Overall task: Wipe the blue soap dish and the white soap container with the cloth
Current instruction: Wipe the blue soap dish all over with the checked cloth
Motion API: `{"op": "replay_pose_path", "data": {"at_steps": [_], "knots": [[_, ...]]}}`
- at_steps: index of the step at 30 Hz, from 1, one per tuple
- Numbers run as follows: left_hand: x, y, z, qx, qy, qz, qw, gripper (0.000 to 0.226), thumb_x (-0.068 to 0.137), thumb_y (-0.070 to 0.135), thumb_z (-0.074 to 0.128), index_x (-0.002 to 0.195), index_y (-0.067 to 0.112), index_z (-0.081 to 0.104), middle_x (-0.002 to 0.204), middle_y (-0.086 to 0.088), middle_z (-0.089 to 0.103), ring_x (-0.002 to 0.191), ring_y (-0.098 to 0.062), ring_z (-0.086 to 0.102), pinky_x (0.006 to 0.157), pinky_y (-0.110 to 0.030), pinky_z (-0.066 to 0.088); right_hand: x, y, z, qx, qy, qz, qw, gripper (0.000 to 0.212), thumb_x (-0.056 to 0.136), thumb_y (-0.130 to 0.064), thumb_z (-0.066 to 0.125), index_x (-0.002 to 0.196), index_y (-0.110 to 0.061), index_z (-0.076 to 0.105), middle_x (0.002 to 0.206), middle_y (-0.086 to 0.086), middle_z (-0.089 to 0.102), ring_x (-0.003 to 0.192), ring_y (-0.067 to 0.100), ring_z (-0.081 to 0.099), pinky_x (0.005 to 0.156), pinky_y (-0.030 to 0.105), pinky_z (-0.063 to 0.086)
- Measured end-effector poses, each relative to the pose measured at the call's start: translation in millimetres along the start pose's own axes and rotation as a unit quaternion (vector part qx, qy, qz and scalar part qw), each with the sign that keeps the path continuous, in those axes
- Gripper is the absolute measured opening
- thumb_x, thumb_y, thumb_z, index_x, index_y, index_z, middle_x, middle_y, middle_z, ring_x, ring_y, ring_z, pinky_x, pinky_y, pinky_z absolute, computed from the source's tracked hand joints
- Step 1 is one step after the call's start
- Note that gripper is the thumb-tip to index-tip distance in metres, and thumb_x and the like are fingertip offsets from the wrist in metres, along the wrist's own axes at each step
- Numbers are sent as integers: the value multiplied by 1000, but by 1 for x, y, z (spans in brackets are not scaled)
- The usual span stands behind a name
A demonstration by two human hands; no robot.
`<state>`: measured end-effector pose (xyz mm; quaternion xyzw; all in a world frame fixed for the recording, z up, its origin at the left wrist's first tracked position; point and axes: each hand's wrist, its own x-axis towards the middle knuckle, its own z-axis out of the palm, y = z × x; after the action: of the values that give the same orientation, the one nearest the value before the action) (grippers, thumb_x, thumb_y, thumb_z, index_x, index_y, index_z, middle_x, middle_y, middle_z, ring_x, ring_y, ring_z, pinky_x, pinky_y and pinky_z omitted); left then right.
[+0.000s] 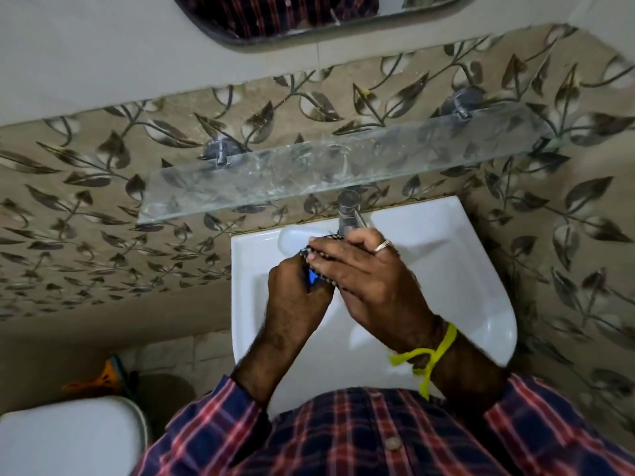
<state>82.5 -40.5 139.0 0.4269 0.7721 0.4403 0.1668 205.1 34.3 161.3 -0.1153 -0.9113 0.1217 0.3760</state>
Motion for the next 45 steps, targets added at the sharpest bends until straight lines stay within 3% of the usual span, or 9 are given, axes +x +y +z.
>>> {"op": "replay_pose_path", "data": {"at_steps": [7, 13, 20, 22, 26, 31, 37, 42, 45], "knots": [[-17, 0, 0, -38, 17, 22, 999, 20, 90, 31, 70, 80, 14, 69, 59, -4, 62, 53, -25, 55, 54, -38, 47, -6, 10, 4, 102, 33, 213, 971, 52, 70, 22, 56, 114, -3, 71, 119, 7, 70, 105, 8, 54, 90, 39, 49], [-14, 3, -5, -64, 36, 32, 997, 15, 88, 8, 76, 78, -1, 68, 62, -20, 59, 55, -29, 50, 53, -34, 45, -5, 0, 2, 110, 18, 126, 986, 46, 81, 7, 54, 121, -11, 68, 129, 0, 65, 106, 12, 48, 97, 25, 42], [-19, 13, -9, -276, 38, -39, 960, 18, 85, 14, 75, 103, 13, 74, 87, -5, 75, 81, -16, 70, 74, -34, 60, -12, 10, 16, 250, 87, 382, 885, 28, 83, -5, 74, 111, -10, 73, 103, -9, 71, 96, -5, 65, 89, 13, 49], [-15, 13, -10, -304, 26, -76, 949, 23, 82, 12, 77, 104, 7, 75, 89, -2, 76, 83, -16, 70, 74, -32, 58, -10, 10, 15, 212, 102, 365, 901, 28, 83, -3, 73, 110, -10, 73, 103, -2, 73, 95, 2, 67, 88, 16, 51], [-7, 15, -16, -143, -18, -61, 988, 16, 80, 9, 84, 91, 16, 76, 82, -3, 74, 74, -16, 69, 67, -31, 56, -3, 12, 0, 34, 69, 231, 970, 40, 76, 11, 63, 112, -5, 72, 108, 8, 74, 93, 29, 65, 85, 41, 54], [-2, 26, -20, -56, -24, -56, 997, 13, 81, 12, 81, 89, 18, 74, 81, -2, 72, 75, -23, 69, 74, -44, 61, 8, -6, -7, -11, 7, 113, 994, 45, 79, 2, 50, 118, -8, 69, 117, 5, 71, 93, 30, 60, 83, 38, 52], [-16, 20, -21, -62, 17, -41, 997, 16, 81, 20, 84, 94, 11, 78, 71, 5, 68, 63, -16, 60, 60, -23, 49, -5, 8, -7, 44, -16, 217, 975, 50, 75, 14, 63, 118, -11, 70, 119, 4, 70, 101, 30, 61, 89, 43, 51], [-14, 22, -31, -96, 51, -5, 994, 11, 81, 19, 85, 88, 16, 77, 65, 7, 66, 57, -7, 58, 55, -18, 47, -2, 10, -4, 23, 46, 187, 981, 43, 79, 7, 65, 118, -11, 69, 119, 0, 69, 102, 22, 60, 92, 32, 48], [-14, 28, -33, -155, 71, 11, 985, 16, 80, 15, 85, 83, 26, 73, 73, 2, 70, 62, -11, 62, 56, -25, 52, 4, 15, -4, 175, 124, 320, 923, 28, 85, 1, 68, 110, -11, 71, 108, -7, 70, 104, 6, 64, 98, 29, 50]]}}
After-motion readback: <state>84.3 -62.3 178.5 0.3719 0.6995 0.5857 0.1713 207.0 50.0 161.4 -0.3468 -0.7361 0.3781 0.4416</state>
